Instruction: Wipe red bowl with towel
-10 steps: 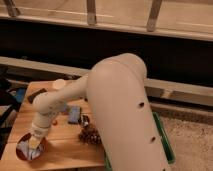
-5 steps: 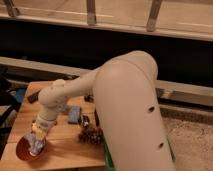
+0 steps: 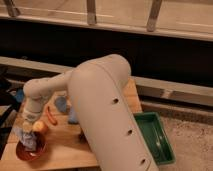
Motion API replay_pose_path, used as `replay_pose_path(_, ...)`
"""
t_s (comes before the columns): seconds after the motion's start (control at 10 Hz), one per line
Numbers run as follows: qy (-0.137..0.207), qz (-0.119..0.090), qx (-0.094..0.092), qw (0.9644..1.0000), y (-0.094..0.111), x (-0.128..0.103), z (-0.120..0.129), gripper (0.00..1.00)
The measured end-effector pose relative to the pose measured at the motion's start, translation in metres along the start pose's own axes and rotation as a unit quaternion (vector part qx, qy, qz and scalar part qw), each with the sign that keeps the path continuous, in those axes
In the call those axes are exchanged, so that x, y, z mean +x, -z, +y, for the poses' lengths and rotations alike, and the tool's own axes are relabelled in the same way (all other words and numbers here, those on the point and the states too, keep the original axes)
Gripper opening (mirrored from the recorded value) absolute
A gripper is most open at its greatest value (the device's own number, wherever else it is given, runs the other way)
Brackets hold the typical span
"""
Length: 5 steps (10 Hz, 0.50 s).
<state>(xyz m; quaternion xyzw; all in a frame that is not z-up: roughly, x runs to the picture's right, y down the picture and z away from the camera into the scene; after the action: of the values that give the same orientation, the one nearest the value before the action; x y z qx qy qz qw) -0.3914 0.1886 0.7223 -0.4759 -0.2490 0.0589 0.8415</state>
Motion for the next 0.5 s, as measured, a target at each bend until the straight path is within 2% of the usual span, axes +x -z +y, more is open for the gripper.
replay_pose_path(0.3, -0.011, 0.005, -0.021, 0.9997, -0.016, 0.001, 0.017, 0.0)
replay_pose_path(0.5, -0.03, 0.012, -0.03, 0.999, -0.014, 0.019, 0.04, 0.0)
